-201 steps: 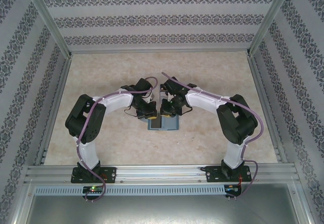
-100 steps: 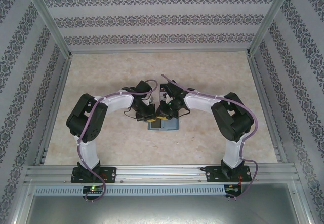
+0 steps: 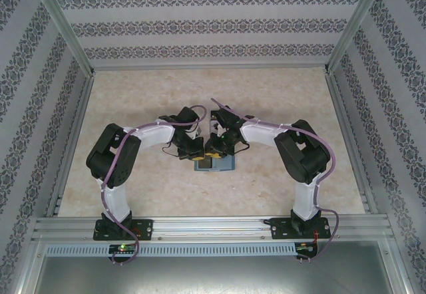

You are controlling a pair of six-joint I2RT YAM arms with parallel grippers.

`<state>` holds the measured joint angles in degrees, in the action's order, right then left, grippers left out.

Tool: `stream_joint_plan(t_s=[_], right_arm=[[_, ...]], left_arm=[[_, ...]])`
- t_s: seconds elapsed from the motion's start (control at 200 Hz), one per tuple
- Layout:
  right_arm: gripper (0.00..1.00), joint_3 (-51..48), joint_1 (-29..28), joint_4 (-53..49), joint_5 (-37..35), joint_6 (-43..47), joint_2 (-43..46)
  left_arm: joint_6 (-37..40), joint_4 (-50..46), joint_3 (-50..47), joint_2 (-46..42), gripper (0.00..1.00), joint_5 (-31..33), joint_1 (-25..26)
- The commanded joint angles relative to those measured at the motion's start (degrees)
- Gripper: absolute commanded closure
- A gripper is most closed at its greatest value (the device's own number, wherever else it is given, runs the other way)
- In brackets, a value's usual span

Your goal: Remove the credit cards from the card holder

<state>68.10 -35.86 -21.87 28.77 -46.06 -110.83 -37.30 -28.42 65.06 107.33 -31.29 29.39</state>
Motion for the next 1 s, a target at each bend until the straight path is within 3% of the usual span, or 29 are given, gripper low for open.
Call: stream_joint_plan(t_s=[0.0,0.225,0.994], right_arm=[[0.73,1.97,-1.36,-4.96,-5.09,2.69,-1.80],[0.72,2.92,-1.20,-9.70,-9.53,4.64,-1.09],[0.79,0.46,-1.32,-7.01,-6.19,3.27,1.99]], left_arm=[[0.56,-2.02,-2.42,-0.71,0.99,1.54,-0.71],[0.28,-2.03,-2.47,-1.12,0.98,1.38,-0.95],[-0.73,-2.41,-0.41,-3.53,0.87,2.31,-1.85]])
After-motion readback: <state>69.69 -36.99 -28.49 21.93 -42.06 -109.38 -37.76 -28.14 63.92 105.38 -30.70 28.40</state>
